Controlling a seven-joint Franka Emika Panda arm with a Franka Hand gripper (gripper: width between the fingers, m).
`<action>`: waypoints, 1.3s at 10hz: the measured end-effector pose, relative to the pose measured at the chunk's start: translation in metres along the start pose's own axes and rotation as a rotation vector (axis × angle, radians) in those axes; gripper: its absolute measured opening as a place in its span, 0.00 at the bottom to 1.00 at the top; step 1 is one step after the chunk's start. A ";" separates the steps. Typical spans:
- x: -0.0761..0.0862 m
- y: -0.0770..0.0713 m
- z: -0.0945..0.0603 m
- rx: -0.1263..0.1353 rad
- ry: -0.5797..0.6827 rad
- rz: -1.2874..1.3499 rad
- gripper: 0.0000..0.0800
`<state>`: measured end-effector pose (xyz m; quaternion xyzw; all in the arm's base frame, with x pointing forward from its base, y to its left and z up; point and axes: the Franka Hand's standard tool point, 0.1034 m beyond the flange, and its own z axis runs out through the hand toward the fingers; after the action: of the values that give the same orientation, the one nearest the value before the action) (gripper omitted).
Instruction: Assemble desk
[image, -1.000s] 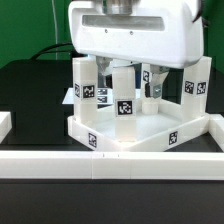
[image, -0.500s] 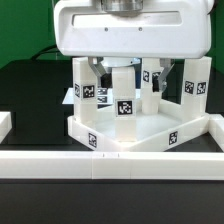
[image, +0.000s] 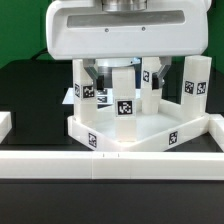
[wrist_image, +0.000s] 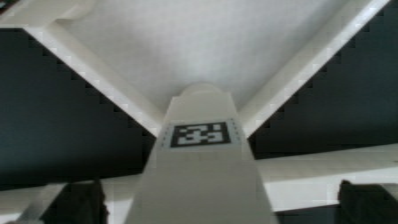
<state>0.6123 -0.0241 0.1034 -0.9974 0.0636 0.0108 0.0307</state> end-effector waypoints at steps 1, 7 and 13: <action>0.000 0.001 0.000 -0.002 0.000 -0.006 0.68; 0.000 0.001 0.000 -0.002 -0.001 0.024 0.36; 0.000 -0.004 0.001 0.022 0.019 0.743 0.36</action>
Offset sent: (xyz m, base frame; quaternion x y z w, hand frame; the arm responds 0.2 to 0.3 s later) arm 0.0000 0.0000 0.0000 0.0000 0.0000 0.0000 1.0000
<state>0.6126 -0.0205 0.1022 -0.9060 0.4217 0.0113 0.0347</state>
